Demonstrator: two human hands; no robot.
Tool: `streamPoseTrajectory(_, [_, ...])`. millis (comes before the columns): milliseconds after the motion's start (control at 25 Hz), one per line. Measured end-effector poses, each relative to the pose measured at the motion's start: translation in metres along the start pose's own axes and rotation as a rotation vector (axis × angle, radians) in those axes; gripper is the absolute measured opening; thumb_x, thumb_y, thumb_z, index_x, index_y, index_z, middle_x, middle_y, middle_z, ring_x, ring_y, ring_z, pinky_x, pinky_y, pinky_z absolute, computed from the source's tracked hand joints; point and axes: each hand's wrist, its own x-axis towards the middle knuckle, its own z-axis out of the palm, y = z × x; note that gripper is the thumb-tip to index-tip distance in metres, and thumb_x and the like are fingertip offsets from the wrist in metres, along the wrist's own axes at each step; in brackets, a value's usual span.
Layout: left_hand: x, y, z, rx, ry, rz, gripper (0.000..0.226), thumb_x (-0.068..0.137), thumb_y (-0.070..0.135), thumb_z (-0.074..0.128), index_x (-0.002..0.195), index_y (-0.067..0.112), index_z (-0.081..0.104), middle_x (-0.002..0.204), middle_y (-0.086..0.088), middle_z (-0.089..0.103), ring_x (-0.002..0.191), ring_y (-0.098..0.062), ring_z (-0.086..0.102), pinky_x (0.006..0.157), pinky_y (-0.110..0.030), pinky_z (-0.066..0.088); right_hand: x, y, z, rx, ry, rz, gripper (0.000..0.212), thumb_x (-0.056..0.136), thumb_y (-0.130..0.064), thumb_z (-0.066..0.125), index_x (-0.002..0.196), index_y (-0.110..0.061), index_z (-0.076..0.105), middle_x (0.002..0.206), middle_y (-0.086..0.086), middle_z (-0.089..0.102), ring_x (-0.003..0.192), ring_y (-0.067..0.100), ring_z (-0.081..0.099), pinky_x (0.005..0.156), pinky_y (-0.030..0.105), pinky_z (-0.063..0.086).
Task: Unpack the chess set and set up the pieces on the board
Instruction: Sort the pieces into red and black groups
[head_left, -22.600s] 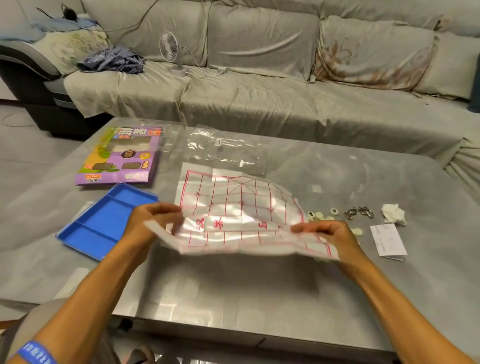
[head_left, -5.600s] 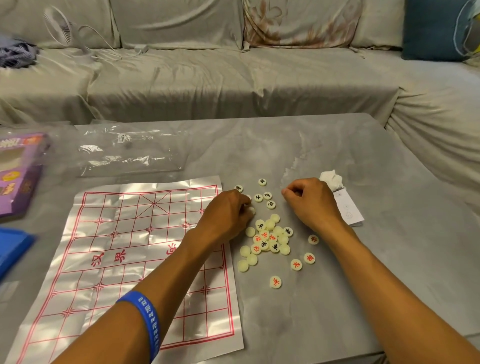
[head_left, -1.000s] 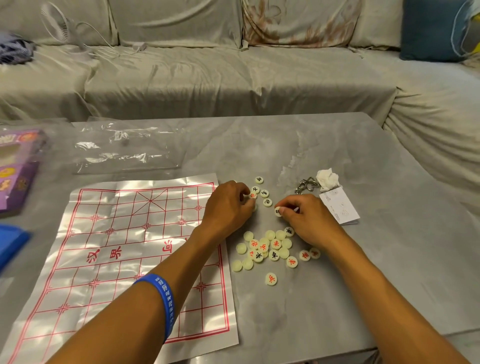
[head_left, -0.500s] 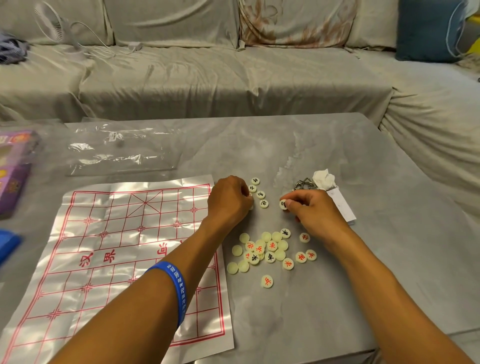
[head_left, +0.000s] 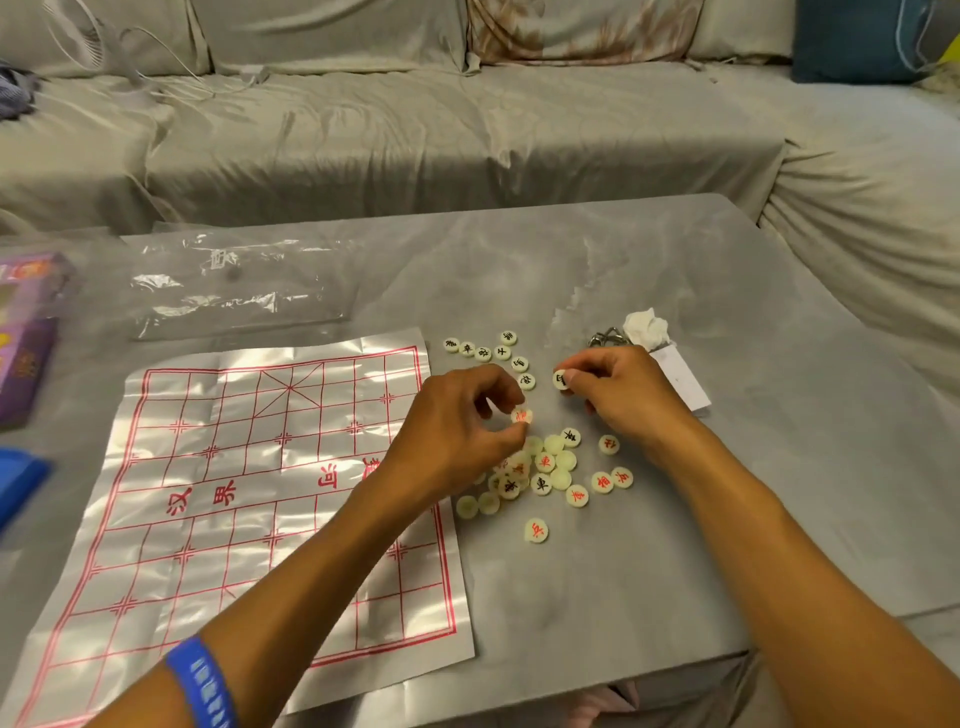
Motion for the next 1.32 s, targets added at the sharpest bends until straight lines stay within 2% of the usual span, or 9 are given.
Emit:
streamPoseTrajectory(160, [-0.062,0.007,0.008,0.057,-0.271,0.113,0.014,0.080,0.038,0.071,0.092,0.034,0.066,0.090,0.019,0.060,0.084,-0.001,0.054,0.070,-0.011,0.047,-0.010,0.001,0.004,-0.005,-0.069,0.042,0.011,0.091,-0.019,0.064,0.098,-0.019,0.072,0.088,-0.002,0.072,0.070,0.003,0.062,0.055,0.014,0.043])
streamPoseTrajectory(280, [-0.074,0.004,0.020,0.114,-0.279,0.184,0.012,0.084,0.040,0.066,0.092,0.031,0.065,0.089,0.015,0.057,0.084,-0.002,0.049,0.072,-0.016,0.047,-0.020,0.000,0.007,-0.004,-0.128,0.052,0.008,0.089,-0.017,0.066,0.093,-0.018,0.072,0.086,0.000,0.074,0.057,-0.003,0.061,0.042,0.007,0.036])
streamPoseTrajectory(480, [-0.076,0.003,0.030,0.138,-0.281,0.186,0.018,0.086,0.044,0.062,0.099,0.032,0.064,0.093,0.020,0.050,0.086,-0.001,0.045,0.070,-0.008,0.035,-0.021,-0.002,0.002,-0.015,-0.151,0.054,0.010,0.089,-0.017,0.066,0.097,-0.021,0.071,0.087,-0.003,0.074,0.065,-0.001,0.064,0.047,0.009,0.040])
streamPoseTrajectory(680, [-0.062,-0.007,0.024,0.087,-0.154,0.053,0.017,0.087,0.040,0.062,0.103,0.033,0.065,0.094,0.020,0.051,0.088,-0.003,0.051,0.078,-0.014,0.046,-0.009,0.002,0.008,-0.081,-0.124,-0.013,0.009,0.082,-0.015,0.073,0.088,-0.022,0.073,0.082,-0.004,0.073,0.077,0.007,0.067,0.069,0.020,0.053])
streamPoseTrajectory(840, [-0.041,-0.015,0.012,0.083,-0.024,-0.010,0.010,0.089,0.031,0.061,0.098,0.028,0.067,0.095,0.013,0.059,0.084,-0.004,0.053,0.070,-0.009,0.041,0.013,0.002,0.029,-0.249,-0.089,-0.113,0.008,0.081,-0.016,0.074,0.088,-0.020,0.074,0.083,-0.009,0.068,0.077,0.005,0.063,0.068,0.017,0.049])
streamPoseTrajectory(960, [-0.029,-0.023,0.004,0.097,0.056,-0.007,0.010,0.089,0.028,0.061,0.096,0.025,0.068,0.093,0.011,0.061,0.080,-0.005,0.055,0.068,-0.011,0.044,0.036,-0.004,0.039,-0.376,-0.048,-0.245,0.007,0.082,-0.018,0.072,0.088,-0.022,0.075,0.084,-0.009,0.067,0.076,0.005,0.060,0.072,0.023,0.050])
streamPoseTrajectory(1160, [-0.028,-0.034,0.000,0.115,0.080,-0.032,0.011,0.089,0.028,0.061,0.097,0.024,0.068,0.091,0.010,0.063,0.079,-0.006,0.056,0.065,-0.012,0.042,0.047,-0.007,0.029,-0.325,-0.027,-0.263,0.007,0.085,-0.019,0.069,0.089,-0.024,0.073,0.087,-0.011,0.066,0.077,0.001,0.057,0.071,0.020,0.045])
streamPoseTrajectory(1240, [-0.032,-0.040,0.000,0.099,0.074,-0.053,0.011,0.089,0.030,0.061,0.096,0.025,0.068,0.089,0.011,0.062,0.078,-0.005,0.056,0.065,-0.013,0.043,0.035,-0.002,0.005,-0.392,-0.078,-0.252,0.011,0.086,-0.018,0.066,0.091,-0.026,0.072,0.089,-0.012,0.065,0.080,0.002,0.059,0.067,0.016,0.043])
streamPoseTrajectory(1320, [-0.035,-0.043,0.003,0.081,0.072,-0.080,0.010,0.089,0.032,0.061,0.095,0.026,0.067,0.088,0.012,0.062,0.078,-0.006,0.057,0.066,-0.015,0.046,0.018,0.003,-0.015,-0.537,-0.262,-0.230,0.014,0.082,-0.019,0.070,0.092,-0.030,0.071,0.090,-0.012,0.065,0.081,0.004,0.061,0.066,0.013,0.044])
